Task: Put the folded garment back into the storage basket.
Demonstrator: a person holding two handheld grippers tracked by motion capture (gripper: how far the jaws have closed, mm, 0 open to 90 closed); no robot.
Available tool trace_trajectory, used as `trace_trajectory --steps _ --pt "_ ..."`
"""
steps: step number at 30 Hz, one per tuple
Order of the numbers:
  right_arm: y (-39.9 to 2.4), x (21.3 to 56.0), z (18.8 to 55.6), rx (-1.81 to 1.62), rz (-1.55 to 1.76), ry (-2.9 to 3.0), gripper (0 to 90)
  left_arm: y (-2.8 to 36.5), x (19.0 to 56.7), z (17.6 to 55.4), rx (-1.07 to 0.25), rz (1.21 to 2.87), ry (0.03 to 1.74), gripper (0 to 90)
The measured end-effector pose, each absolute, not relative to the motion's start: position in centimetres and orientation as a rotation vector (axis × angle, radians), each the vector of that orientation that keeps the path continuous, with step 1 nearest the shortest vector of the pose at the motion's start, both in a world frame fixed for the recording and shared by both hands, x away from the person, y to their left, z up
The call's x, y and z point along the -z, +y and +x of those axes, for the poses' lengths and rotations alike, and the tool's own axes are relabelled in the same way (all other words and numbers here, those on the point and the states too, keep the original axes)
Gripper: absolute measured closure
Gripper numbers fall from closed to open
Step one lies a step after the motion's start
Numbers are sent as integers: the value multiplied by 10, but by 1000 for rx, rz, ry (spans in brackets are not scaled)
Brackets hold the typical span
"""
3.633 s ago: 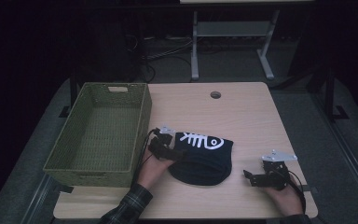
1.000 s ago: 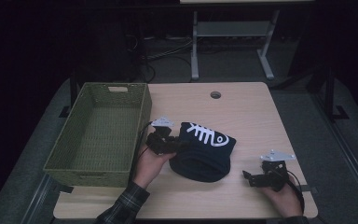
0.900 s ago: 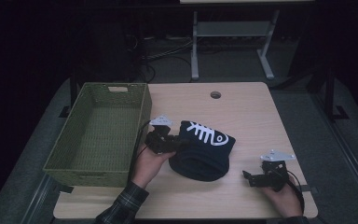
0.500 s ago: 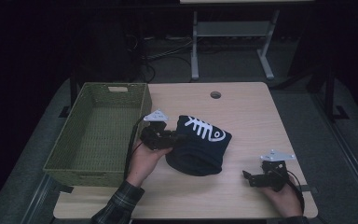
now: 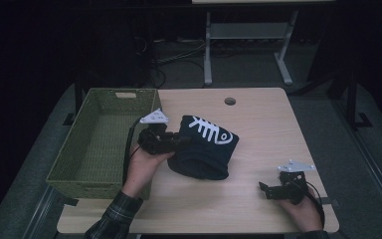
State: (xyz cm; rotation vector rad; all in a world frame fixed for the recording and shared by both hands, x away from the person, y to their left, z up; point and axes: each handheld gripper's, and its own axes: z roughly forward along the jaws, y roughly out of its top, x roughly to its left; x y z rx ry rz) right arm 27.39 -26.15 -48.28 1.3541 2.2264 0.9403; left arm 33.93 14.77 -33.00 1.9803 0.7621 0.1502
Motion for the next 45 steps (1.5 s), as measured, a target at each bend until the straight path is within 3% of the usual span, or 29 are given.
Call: trace_trajectory --steps 45 --pt "-261 483 274 -940 1354 2225 26 250 258 330 -294 1880 779 707"
